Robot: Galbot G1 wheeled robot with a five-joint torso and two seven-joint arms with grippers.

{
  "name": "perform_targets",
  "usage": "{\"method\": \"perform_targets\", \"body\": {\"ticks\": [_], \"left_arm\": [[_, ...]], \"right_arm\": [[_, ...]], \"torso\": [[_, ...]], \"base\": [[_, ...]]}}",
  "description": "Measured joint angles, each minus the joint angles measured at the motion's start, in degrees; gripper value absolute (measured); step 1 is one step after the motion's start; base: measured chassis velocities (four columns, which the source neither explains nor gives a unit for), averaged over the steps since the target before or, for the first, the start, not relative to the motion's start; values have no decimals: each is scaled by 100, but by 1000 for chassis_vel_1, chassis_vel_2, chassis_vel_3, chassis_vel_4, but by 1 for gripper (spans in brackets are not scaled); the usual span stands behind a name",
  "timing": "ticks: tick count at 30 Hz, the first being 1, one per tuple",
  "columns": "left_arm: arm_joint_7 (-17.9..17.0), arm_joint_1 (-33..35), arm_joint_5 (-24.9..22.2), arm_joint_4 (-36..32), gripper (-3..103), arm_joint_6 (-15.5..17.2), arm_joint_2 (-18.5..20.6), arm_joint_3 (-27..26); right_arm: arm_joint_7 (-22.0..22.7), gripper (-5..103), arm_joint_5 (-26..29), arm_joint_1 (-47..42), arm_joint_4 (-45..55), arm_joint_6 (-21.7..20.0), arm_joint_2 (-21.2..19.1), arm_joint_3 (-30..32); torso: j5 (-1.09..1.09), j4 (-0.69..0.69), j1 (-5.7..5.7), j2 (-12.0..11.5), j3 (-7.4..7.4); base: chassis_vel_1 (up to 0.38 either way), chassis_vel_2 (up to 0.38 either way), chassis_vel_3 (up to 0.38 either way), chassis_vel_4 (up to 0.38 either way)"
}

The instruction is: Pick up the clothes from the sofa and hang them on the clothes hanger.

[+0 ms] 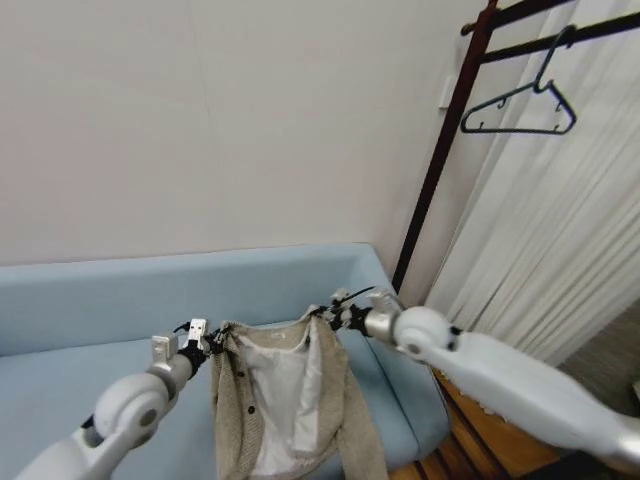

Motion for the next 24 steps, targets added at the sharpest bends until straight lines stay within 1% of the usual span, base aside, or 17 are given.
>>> {"method": "perform_targets", "body": {"ticks": [1, 2, 3, 4, 5, 6, 7, 8, 9, 11, 12, 16, 17, 20, 22, 23, 24], "left_arm": [[1, -410, 197, 410, 4, -155, -130, 346], [-9, -799, 340, 782, 4, -298, -263, 673], [-4, -1137, 429, 1132, 4, -411, -387, 953], [-5, -1390, 474, 1387, 4, -481, -476, 1136], [-5, -1390, 474, 1387, 4, -481, -476, 1136], [21, -1806, 524, 1783, 4, -602, -610, 1386], [34, -2085, 548, 2027, 4, -676, -699, 1520], [71, -2378, 569, 2276, 4, -733, -807, 1636], [71, -2378, 569, 2276, 4, -733, -807, 1636], [130, -2779, 580, 2638, 4, -758, -965, 1783], [131, -2977, 590, 2852, 4, -758, -1043, 1842], [131, -3316, 666, 3313, 3, -752, -1175, 1947], [131, -3361, 679, 3391, 8, -745, -1178, 1957], [133, -3396, 681, 3446, 14, -689, -1131, 1957], [212, -3359, 659, 3407, 24, -466, -960, 1893], [342, -3326, 654, 3388, 24, -394, -887, 1850], [342, -3326, 654, 3388, 24, -394, -887, 1850]], "right_arm": [[-31, 1, -155, 42, -282, 111, 198, -62], [-39, 1, -307, 59, -558, 228, 379, -78], [-42, 1, -464, 71, -821, 337, 546, -75], [-47, 1, -599, 81, -1029, 427, 697, -52], [-47, 1, -599, 81, -1029, 427, 697, -52], [-60, 1, -768, 106, -1303, 527, 896, -6], [-83, 1, -875, 133, -1495, 591, 1018, 19], [-129, 1, -1011, 177, -1737, 645, 1136, 28], [-129, 1, -1011, 177, -1737, 645, 1136, 28], [-237, 1, -1250, 260, -2123, 725, 1334, 29], [-283, 1, -1387, 302, -2342, 752, 1435, 27], [-342, 1, -1698, 354, -2776, 697, 1630, 17], [-340, 6, -1746, 355, -2857, 691, 1659, 12], [-317, 11, -1835, 355, -3042, 688, 1703, 6], [-329, 22, -1971, 353, -3205, 687, 1700, 28], [-341, 27, -2002, 352, -3243, 687, 1685, 50], [-341, 27, -2002, 352, -3243, 687, 1685, 50]], "torso": [[11, -6, 0, 0, 0], [32, -9, -1, -1, 0], [26, -17, 0, 0, 0], [15, -19, 1, -1, 0], [15, -19, 1, -1, 0], [14, -20, 2, -1, 0], [27, -19, 1, -1, -1], [26, -16, -1, 0, -2], [26, -16, -1, 0, -2], [16, -13, -1, 0, -1], [22, -10, -2, 0, -1], [18, -13, -1, 0, -1], [21, -13, -1, 0, -1], [20, -13, -2, 0, -2], [21, -13, -2, 1, -2], [21, -11, -2, 1, -2], [21, -11, -2, 1, -2]], "base": [[0, 0, 0, 0], [0, 0, 0, 0], [0, 0, 0, 0], [0, 0, 0, 0], [0, 0, 0, 0], [-26, -68, -29, -27], [0, 0, 0, 0], [0, 0, 0, 0], [0, 0, 0, 0], [0, 0, 0, 0], [0, 0, 0, 0], [0, 0, 0, 0], [0, 0, 0, 0], [0, 0, 0, 0], [0, 0, 0, 0], [0, 0, 0, 0], [0, 0, 0, 0]]}}
